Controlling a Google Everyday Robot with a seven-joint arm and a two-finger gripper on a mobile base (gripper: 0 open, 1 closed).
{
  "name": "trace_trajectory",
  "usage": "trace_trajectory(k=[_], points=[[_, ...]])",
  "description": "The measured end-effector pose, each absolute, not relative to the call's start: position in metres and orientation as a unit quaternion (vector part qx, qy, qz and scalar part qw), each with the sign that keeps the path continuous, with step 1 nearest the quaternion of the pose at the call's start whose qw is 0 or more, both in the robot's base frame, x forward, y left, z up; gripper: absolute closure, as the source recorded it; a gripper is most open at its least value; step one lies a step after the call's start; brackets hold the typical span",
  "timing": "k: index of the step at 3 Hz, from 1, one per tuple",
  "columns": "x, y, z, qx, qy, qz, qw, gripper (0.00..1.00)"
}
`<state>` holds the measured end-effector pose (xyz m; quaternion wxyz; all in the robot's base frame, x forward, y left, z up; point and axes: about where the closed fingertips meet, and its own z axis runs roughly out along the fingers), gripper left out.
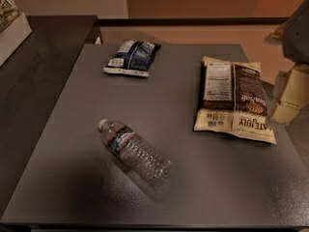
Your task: Place water bottle upright
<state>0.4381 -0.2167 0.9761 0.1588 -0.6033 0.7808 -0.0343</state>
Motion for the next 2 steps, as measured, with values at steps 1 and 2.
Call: trace_trajectory(k=[1,2], points=[[0.4382,-0.2163,0.9767,-0.603,0.781,-0.035,0.159,0.00],[0.4383,-0.2161,0.9767,-0.603,0.781,-0.035,0.159,0.00]])
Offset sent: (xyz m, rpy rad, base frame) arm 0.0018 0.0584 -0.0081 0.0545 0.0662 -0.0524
